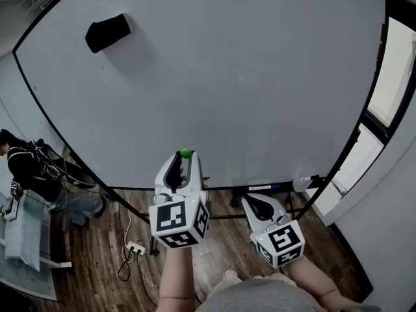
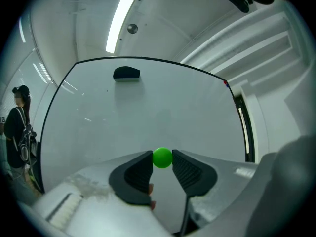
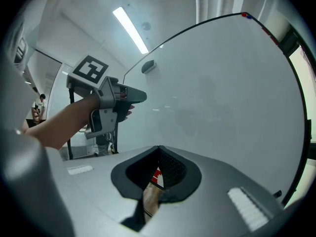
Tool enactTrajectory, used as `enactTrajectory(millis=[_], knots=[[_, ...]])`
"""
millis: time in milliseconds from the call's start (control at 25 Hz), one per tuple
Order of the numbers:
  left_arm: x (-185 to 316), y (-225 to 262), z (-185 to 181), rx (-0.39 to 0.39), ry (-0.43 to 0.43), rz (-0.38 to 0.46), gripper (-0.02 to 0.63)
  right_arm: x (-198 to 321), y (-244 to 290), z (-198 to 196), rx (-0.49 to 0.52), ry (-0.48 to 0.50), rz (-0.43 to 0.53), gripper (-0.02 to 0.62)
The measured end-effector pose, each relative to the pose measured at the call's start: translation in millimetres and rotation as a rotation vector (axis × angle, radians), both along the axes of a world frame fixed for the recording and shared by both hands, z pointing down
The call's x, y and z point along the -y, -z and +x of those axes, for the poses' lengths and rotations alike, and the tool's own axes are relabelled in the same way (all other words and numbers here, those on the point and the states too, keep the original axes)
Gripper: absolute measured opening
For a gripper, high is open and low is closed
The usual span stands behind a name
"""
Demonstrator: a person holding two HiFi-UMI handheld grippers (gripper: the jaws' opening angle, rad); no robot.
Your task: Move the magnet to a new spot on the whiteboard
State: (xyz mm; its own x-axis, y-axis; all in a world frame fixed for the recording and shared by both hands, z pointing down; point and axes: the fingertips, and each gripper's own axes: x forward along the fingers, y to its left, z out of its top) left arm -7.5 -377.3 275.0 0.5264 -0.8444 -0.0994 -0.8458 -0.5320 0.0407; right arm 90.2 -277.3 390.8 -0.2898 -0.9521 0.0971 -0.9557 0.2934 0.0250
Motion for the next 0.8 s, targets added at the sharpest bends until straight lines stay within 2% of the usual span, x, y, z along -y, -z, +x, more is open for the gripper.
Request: enactTrajectory(millis=[320,800], knots=[[3.7,3.7,57.1,0.009,-0.102,0.013,0.135,-7.4,4.0,38.9,-0.009,-0.101,0.01,0.002],[18.2,13.4,127.9,0.031,-0.162,0.044,0.135,-4.5,3.7,71.6,0.011,-0.162,0.011,0.002]])
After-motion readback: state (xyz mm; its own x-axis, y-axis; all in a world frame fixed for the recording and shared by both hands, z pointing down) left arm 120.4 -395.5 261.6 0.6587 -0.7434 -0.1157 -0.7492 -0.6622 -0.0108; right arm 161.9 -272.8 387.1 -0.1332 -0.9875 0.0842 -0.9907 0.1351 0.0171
